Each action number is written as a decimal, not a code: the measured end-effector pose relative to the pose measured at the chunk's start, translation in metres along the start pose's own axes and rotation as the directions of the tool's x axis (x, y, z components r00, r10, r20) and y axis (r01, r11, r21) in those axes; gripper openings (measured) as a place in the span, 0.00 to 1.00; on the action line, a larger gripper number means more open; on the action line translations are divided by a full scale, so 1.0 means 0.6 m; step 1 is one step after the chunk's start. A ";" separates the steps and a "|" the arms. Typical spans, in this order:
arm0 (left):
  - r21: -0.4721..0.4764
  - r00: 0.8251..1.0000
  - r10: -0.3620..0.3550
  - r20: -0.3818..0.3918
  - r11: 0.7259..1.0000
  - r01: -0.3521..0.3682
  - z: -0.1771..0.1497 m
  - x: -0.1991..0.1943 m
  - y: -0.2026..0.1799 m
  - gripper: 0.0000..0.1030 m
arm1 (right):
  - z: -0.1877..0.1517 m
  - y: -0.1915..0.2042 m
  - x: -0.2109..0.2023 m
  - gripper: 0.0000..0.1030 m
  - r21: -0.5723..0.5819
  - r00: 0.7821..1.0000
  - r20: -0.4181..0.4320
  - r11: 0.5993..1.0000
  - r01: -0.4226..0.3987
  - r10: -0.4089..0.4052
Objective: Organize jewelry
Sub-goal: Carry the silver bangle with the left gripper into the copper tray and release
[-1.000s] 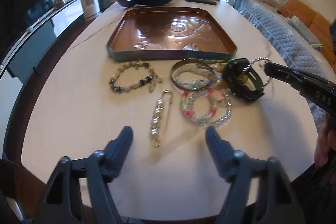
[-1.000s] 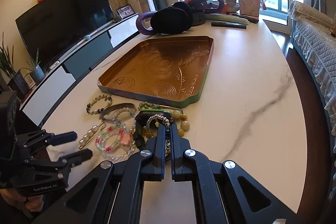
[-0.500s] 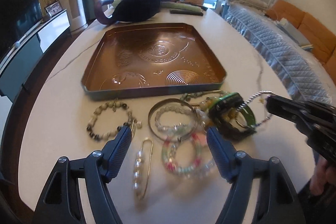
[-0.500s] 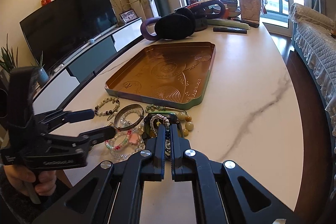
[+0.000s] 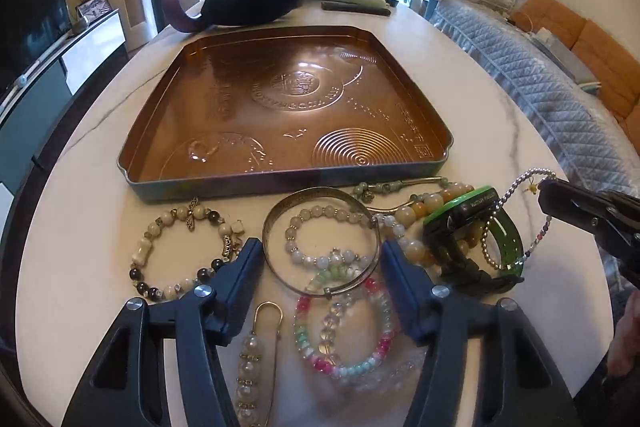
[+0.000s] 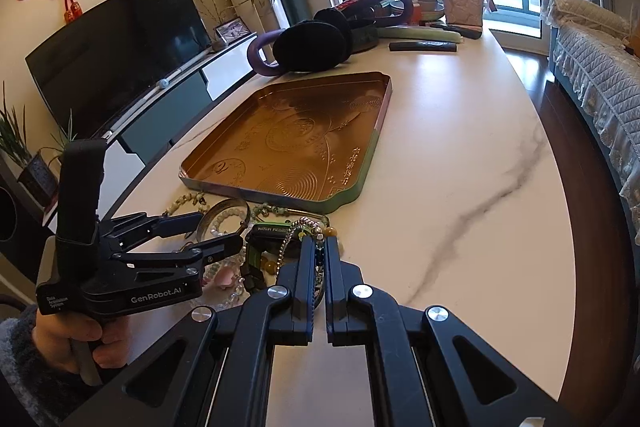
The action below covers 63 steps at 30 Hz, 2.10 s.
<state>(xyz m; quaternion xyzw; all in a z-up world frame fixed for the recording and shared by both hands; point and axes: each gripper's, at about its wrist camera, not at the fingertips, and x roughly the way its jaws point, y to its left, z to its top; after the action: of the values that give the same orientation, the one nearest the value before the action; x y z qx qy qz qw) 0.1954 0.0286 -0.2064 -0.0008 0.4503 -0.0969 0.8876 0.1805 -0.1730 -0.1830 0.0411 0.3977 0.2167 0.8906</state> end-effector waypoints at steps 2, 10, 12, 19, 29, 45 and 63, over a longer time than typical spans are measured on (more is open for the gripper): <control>-0.010 1.000 0.010 0.006 1.000 -0.010 -0.003 -0.005 0.003 0.59 | 0.000 0.002 0.000 0.04 -0.005 1.000 0.000 1.000 -0.003 0.003; -0.008 0.998 0.020 0.055 1.000 -0.020 -0.012 -0.044 -0.004 0.59 | 0.002 0.011 -0.013 0.04 -0.021 0.999 0.033 1.000 0.003 -0.002; -0.001 0.998 0.020 0.053 1.000 -0.020 -0.015 -0.051 -0.009 0.59 | 0.003 0.014 -0.018 0.04 -0.032 0.999 0.043 0.999 0.015 -0.014; 0.040 0.992 0.043 0.119 0.998 -0.048 0.005 -0.096 -0.032 0.59 | 0.016 0.040 -0.037 0.04 -0.052 0.998 0.054 0.998 0.025 -0.022; 0.039 0.966 0.039 0.256 0.998 -0.050 0.083 -0.173 -0.031 0.59 | 0.074 0.099 -0.069 0.04 -0.124 0.992 0.123 0.991 0.053 -0.037; -0.097 0.961 0.057 0.270 0.995 -0.032 0.129 -0.130 0.049 0.59 | 0.182 0.122 -0.048 0.04 -0.101 0.977 0.212 0.994 0.033 -0.011; -0.095 0.986 0.091 0.140 0.992 -0.078 0.159 -0.015 0.093 0.59 | 0.149 0.040 0.112 0.04 -0.070 0.999 0.030 0.997 -0.027 0.029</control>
<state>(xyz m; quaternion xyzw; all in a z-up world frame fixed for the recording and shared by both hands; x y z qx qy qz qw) 0.2757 0.0765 -0.1474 -0.0283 0.3886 -0.0387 0.9201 0.2762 -0.1144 -0.1628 0.0189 0.3756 0.2422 0.8943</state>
